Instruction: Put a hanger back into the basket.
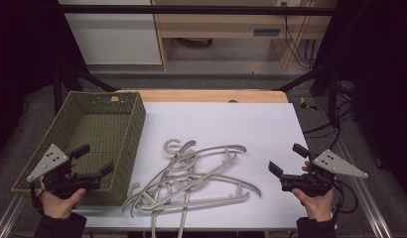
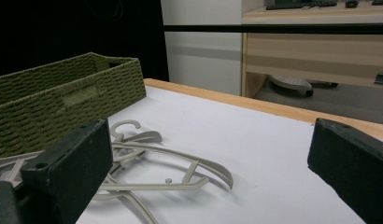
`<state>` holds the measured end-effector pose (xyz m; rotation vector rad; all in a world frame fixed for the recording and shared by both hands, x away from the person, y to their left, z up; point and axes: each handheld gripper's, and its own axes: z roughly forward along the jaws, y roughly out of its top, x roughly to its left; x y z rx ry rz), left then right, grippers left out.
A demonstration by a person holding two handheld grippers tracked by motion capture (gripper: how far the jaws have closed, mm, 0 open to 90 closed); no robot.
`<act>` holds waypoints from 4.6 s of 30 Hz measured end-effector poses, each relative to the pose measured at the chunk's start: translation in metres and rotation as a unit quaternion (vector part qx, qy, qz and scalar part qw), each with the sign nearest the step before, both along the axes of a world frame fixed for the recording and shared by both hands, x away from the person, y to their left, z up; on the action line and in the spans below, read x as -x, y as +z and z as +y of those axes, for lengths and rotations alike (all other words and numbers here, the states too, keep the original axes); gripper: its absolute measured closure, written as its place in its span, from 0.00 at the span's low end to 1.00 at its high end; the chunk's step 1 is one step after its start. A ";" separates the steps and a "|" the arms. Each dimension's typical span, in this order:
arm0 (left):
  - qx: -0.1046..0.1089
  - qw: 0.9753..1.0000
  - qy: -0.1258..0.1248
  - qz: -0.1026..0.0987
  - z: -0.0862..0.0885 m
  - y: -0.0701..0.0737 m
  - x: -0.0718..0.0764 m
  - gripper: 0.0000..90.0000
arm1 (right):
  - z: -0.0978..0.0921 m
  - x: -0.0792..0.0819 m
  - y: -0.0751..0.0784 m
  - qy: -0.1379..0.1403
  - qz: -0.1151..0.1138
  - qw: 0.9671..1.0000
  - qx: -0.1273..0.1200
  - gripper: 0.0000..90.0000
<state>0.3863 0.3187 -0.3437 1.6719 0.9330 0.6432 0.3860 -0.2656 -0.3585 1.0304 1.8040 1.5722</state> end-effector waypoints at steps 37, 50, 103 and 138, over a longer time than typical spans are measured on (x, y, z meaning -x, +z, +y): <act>-0.118 0.984 -0.094 0.091 -0.102 -0.001 -0.043 0.07 | 0.008 -0.005 -0.003 0.008 0.014 1.000 0.023 0.01; -0.219 0.954 -0.102 0.177 -0.136 -0.038 -0.070 0.18 | 0.008 -0.005 -0.004 0.010 0.016 1.000 0.022 0.01; -0.307 0.903 -0.092 0.286 -0.157 -0.094 -0.095 0.88 | 0.011 -0.008 -0.006 0.016 0.019 0.999 0.027 0.01; -0.197 0.961 -0.060 0.184 -0.135 -0.025 -0.051 0.91 | -0.001 -0.003 -0.002 0.005 0.011 1.000 0.009 0.01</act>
